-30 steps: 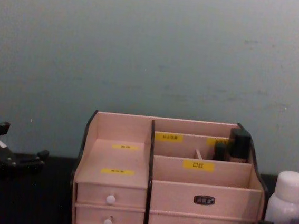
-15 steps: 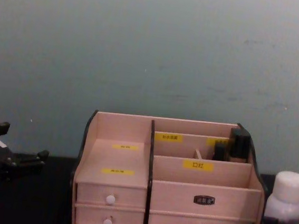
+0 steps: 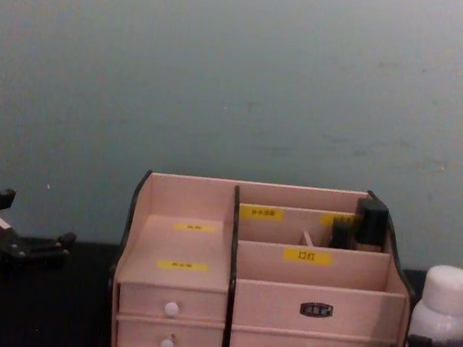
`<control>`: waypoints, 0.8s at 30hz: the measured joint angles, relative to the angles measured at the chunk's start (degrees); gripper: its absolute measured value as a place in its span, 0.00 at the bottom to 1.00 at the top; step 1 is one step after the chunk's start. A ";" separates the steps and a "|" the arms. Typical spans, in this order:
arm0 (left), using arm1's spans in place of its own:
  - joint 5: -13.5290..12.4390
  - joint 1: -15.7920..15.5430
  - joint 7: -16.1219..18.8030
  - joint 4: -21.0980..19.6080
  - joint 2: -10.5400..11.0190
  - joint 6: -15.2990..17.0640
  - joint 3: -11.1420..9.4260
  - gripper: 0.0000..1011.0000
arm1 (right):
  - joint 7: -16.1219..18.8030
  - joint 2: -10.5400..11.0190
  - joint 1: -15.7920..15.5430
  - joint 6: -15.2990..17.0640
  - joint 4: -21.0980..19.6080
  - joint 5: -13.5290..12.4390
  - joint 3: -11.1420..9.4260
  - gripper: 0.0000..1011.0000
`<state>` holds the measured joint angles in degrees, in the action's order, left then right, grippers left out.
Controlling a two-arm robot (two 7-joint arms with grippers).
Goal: Pick up the facial cleanser and watermelon frost from the table and place them into the tiered storage box.
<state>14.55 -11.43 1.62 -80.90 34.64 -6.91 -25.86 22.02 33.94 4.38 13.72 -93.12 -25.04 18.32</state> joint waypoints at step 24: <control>0.00 0.00 0.00 0.00 0.00 0.00 0.00 0.99 | 2.78 4.69 -2.58 0.43 -8.32 -6.68 -3.72 0.59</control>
<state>14.55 -11.43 1.62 -80.90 34.64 -6.91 -25.86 24.80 38.63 1.80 14.16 -101.45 -31.73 14.60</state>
